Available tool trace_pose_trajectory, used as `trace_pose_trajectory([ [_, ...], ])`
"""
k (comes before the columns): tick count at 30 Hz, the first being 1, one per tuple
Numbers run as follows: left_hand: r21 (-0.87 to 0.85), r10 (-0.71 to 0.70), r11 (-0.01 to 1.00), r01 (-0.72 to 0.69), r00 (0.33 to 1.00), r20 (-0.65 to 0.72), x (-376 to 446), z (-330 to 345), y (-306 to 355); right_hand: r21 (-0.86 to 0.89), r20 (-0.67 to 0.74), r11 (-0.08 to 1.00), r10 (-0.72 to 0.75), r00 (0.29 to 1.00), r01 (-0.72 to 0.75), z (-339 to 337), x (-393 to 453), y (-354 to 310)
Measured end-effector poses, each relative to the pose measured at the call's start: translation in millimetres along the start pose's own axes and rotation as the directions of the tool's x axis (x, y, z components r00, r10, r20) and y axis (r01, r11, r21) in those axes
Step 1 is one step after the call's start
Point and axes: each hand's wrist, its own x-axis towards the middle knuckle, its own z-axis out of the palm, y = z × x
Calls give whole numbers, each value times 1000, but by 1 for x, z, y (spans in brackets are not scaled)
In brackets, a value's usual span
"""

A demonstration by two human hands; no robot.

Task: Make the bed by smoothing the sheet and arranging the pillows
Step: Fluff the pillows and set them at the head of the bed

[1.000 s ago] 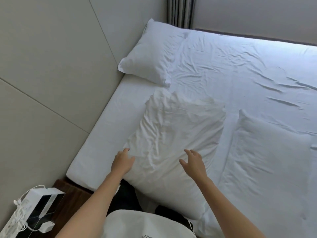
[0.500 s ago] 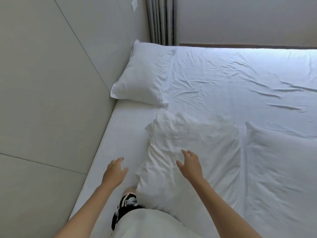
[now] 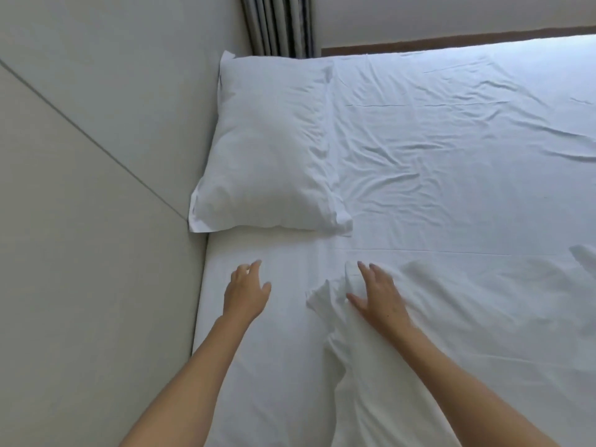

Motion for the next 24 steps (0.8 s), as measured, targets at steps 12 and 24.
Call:
trace_pose_trajectory([
  [12, -183, -144, 981, 69, 888, -438, 351, -20, -32, 444, -212, 888, 232, 949, -118, 74, 368, -108],
  [24, -469, -271, 876, -110, 693, -668, 420, 56, -50, 430, -497, 903, 218, 840, 20, 149, 431, -76],
])
